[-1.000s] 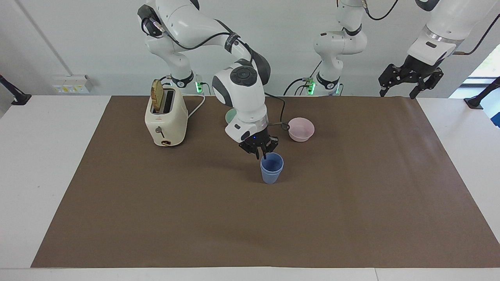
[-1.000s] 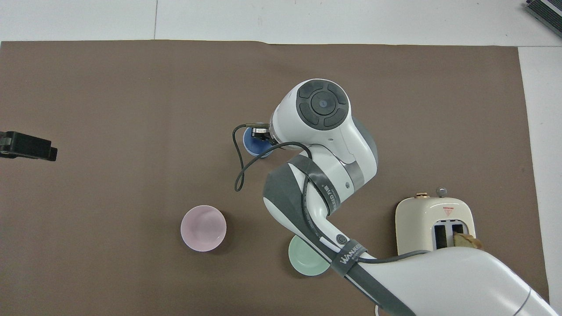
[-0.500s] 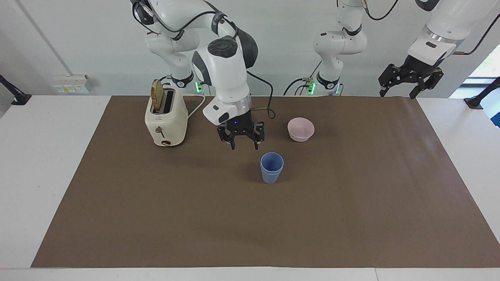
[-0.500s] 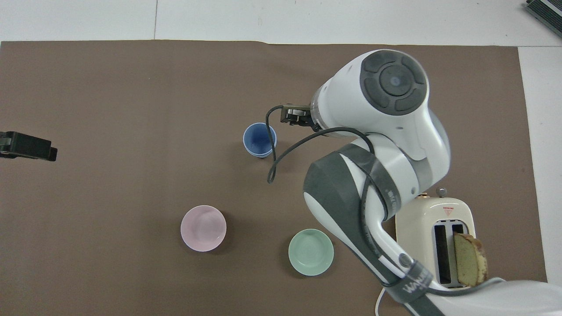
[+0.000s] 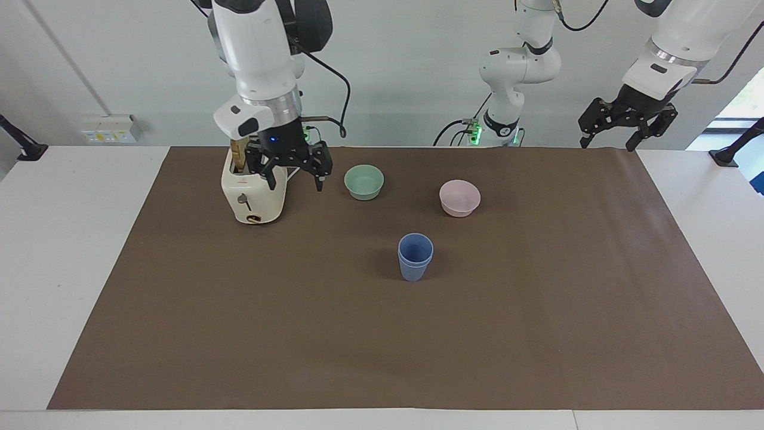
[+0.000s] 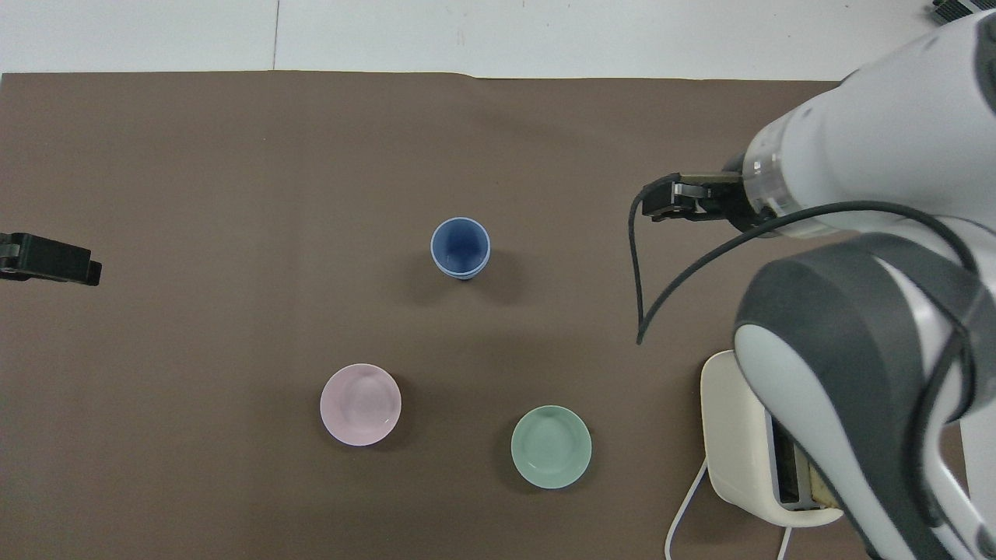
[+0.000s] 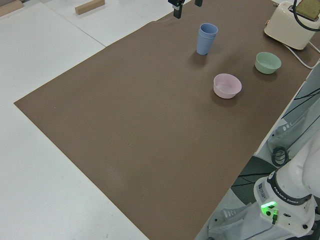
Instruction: Stack blue cups with both arms
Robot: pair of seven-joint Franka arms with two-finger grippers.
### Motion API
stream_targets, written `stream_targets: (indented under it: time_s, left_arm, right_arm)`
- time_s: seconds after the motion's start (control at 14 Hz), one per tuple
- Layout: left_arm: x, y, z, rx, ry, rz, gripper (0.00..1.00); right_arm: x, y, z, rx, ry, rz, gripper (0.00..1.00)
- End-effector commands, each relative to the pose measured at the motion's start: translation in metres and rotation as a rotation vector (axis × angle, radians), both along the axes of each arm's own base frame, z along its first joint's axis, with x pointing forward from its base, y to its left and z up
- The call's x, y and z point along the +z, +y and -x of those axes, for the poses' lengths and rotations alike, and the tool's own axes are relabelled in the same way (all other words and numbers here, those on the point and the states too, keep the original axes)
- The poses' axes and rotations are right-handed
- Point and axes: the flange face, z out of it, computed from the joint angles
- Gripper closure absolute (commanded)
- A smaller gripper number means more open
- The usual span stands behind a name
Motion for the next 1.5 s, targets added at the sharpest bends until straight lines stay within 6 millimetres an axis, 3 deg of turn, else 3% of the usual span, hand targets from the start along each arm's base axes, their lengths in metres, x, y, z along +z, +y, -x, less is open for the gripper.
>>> stream_targets:
  time_s: [0.0,0.71,1.14,1.43]
  left_arm:
    - [0.002,0.002,0.008,-0.002,0.007,0.011,0.00]
    - [0.002,0.002,0.008,-0.002,0.007,0.011,0.00]
    - [0.002,0.002,0.008,-0.002,0.007,0.011,0.00]
    - [0.002,0.002,0.008,-0.002,0.007,0.011,0.00]
  right_arm:
    - [0.010,-0.021,0.012,0.028,0.031,0.004,0.00]
    - [0.017,-0.068,0.012,-0.031,0.049,0.019,0.00]
    - [0.043,-0.103,0.035,-0.025,0.065,0.047,0.00]
    - [0.043,-0.100,0.054,-0.019,0.148,0.058,0.00]
